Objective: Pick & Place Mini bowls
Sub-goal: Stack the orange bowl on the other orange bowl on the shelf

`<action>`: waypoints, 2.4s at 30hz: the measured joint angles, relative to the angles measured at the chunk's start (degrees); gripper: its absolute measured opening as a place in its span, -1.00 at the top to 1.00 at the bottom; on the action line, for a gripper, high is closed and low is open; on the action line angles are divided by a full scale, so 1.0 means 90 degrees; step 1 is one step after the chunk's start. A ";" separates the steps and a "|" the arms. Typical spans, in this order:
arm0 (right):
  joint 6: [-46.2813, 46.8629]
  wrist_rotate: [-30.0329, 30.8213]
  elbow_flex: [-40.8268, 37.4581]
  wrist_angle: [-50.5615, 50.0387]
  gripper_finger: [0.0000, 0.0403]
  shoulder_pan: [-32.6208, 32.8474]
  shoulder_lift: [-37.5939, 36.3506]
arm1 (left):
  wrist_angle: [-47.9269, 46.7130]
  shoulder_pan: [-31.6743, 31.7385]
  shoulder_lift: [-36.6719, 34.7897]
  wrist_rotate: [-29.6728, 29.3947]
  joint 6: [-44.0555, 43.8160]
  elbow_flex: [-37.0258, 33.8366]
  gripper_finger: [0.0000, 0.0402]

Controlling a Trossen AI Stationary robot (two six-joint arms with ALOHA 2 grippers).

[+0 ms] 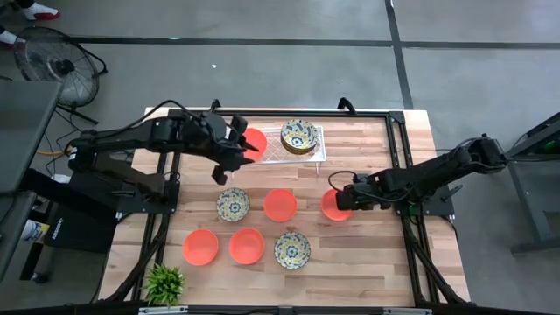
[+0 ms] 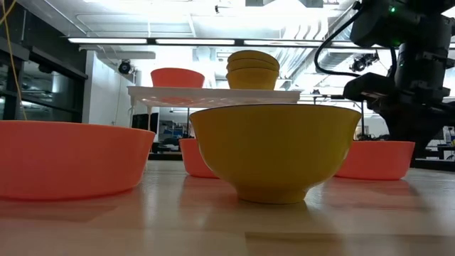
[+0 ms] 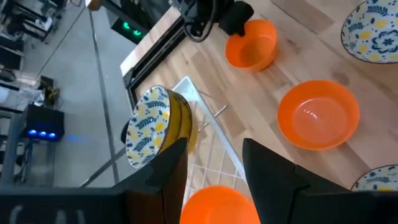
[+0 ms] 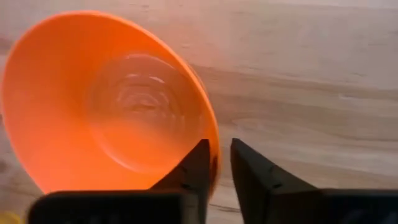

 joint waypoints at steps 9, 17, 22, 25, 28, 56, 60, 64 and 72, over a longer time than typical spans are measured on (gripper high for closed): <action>-0.0216 -0.0052 0.0005 0.0084 0.99 0.0000 0.0000 | -0.0003 0.0000 0.0042 0.0004 -0.0050 0.0000 0.26; -0.0427 0.0119 0.0533 -0.0262 0.99 0.0108 0.0000 | 0.0002 0.0000 0.0042 0.0002 -0.0112 0.0000 0.26; -0.0812 0.0174 0.1418 -0.1420 1.00 0.0114 0.0000 | 0.0174 0.0000 0.0042 -0.0018 -0.0305 0.0002 0.26; -0.1137 0.0451 0.2126 -0.2219 1.00 0.0114 -0.0002 | 0.0222 0.0000 0.0042 -0.0017 -0.0358 0.0002 0.26; -0.1530 0.0806 0.3004 -0.3022 1.00 0.0114 -0.0002 | 0.0295 0.0000 0.0042 -0.0020 -0.0431 0.0002 0.26; -0.9548 0.7547 0.6249 -0.1856 1.00 -0.0580 -0.0002 | 0.5574 0.0000 0.1635 -0.1394 -0.3465 0.0022 0.26; -1.0607 0.7685 0.6249 -0.1081 1.00 -0.0587 0.0002 | 0.6285 0.0000 0.1882 -0.1669 -0.3585 -0.0003 0.26; -1.1288 0.7842 0.6249 -0.0452 1.00 -0.0585 0.0165 | 0.6798 0.0000 0.2089 -0.1924 -0.3599 0.0007 0.26; -1.1893 0.7917 0.6249 -0.0033 1.00 -0.0557 0.0340 | 0.7254 0.0000 0.2218 -0.2258 -0.3648 0.0007 0.26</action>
